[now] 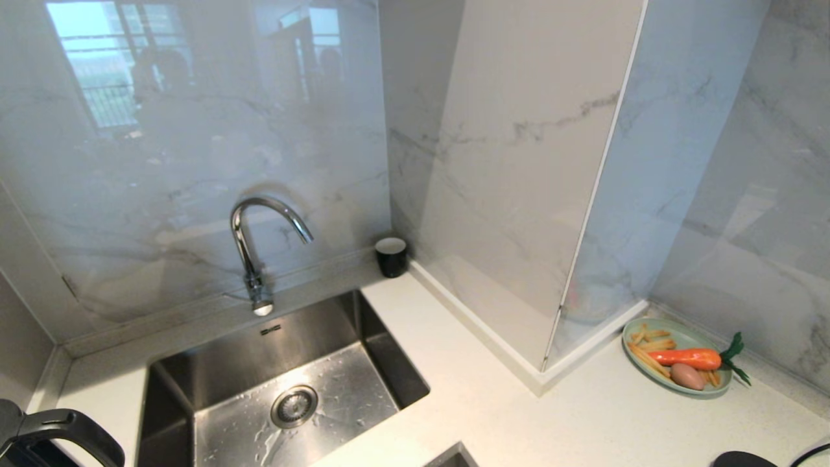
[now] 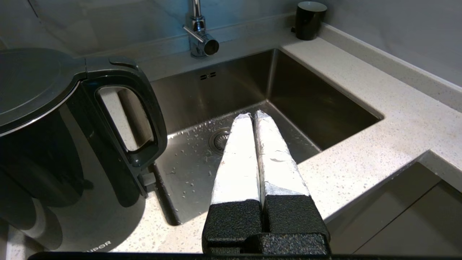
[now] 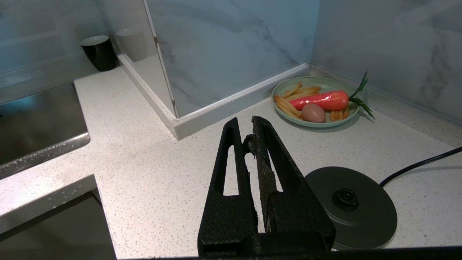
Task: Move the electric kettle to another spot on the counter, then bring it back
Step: Grab the kettle
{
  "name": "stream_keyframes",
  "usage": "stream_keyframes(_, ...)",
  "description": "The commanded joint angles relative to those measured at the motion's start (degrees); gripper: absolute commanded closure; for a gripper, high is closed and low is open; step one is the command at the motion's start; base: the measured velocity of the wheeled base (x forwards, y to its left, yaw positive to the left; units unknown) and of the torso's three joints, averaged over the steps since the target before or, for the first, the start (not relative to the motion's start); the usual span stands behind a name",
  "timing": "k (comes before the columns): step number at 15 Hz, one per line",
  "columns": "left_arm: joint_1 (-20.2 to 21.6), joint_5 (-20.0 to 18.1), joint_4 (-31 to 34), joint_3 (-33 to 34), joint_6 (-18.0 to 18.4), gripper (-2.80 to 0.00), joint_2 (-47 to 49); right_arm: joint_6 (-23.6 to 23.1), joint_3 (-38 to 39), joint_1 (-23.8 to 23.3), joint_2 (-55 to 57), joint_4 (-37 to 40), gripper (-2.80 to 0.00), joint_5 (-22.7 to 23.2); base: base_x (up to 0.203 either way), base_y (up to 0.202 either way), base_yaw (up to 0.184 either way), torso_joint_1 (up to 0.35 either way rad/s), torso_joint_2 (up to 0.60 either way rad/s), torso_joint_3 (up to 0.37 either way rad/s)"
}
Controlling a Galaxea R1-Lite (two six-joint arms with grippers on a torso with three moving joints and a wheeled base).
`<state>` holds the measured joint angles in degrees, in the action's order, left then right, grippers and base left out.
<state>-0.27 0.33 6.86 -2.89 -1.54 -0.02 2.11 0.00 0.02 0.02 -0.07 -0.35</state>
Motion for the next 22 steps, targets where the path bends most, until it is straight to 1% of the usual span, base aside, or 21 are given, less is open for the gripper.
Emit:
stream_keyframes(1,0.0,0.0,0.0,0.0,0.0,0.00,0.0,0.0,0.0,0.0,0.1,0.0,0.00,0.0,0.000,0.000,0.000,0.000,0.00,0.000)
stream_keyframes(22,0.0,0.0,0.0,0.0,0.0,0.00,0.0,0.0,0.0,0.0,0.1,0.0,0.00,0.0,0.000,0.000,0.000,0.000,0.00,0.000)
